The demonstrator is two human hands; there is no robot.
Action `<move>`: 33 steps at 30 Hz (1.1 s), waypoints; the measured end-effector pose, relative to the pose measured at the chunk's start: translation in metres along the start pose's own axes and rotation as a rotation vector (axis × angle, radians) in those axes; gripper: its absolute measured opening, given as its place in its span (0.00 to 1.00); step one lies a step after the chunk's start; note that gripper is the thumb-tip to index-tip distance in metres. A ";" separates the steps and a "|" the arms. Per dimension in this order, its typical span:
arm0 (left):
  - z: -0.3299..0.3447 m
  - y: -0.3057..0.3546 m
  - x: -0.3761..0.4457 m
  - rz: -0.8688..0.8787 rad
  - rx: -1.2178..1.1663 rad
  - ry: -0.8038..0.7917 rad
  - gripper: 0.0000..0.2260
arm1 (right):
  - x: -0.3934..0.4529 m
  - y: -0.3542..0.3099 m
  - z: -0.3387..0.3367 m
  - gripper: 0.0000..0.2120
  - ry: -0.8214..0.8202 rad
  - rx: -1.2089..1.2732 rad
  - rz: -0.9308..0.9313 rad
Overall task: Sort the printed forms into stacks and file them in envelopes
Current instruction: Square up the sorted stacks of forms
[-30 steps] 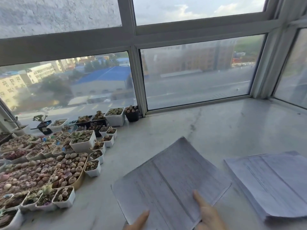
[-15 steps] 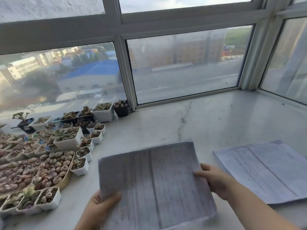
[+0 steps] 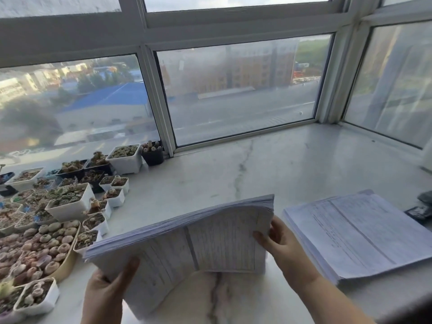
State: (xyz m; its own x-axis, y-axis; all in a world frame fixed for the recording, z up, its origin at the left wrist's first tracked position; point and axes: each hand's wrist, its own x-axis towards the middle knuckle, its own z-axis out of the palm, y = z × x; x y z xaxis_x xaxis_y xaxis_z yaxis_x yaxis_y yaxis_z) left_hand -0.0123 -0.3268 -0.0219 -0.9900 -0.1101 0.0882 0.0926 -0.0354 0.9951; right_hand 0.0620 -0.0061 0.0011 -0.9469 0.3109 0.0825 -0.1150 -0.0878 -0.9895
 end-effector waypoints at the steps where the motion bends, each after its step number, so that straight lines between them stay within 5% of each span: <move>1: -0.002 -0.005 0.001 -0.009 -0.020 0.010 0.22 | 0.001 0.000 0.001 0.18 0.001 0.015 0.010; 6: 0.009 -0.014 -0.005 -0.001 -0.016 0.064 0.11 | 0.002 -0.007 0.010 0.18 0.075 0.067 0.004; 17: 0.015 -0.012 -0.012 0.088 -0.044 0.050 0.11 | 0.022 -0.042 0.024 0.16 0.318 0.018 -0.105; 26: 0.012 -0.016 -0.009 0.060 -0.029 0.058 0.11 | 0.025 -0.042 0.028 0.12 0.321 0.005 -0.065; 30: 0.013 -0.015 -0.009 0.064 -0.043 0.081 0.08 | 0.025 -0.040 0.026 0.03 0.307 -0.023 -0.106; 33: 0.015 -0.011 -0.011 0.063 -0.034 0.103 0.05 | 0.021 -0.042 0.019 0.07 0.232 -0.075 -0.155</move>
State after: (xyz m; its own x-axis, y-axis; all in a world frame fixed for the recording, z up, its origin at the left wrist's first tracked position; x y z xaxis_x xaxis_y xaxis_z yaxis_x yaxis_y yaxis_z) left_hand -0.0037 -0.3102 -0.0335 -0.9660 -0.2146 0.1441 0.1600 -0.0587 0.9854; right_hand 0.0414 -0.0133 0.0468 -0.8249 0.5238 0.2126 -0.2220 0.0456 -0.9740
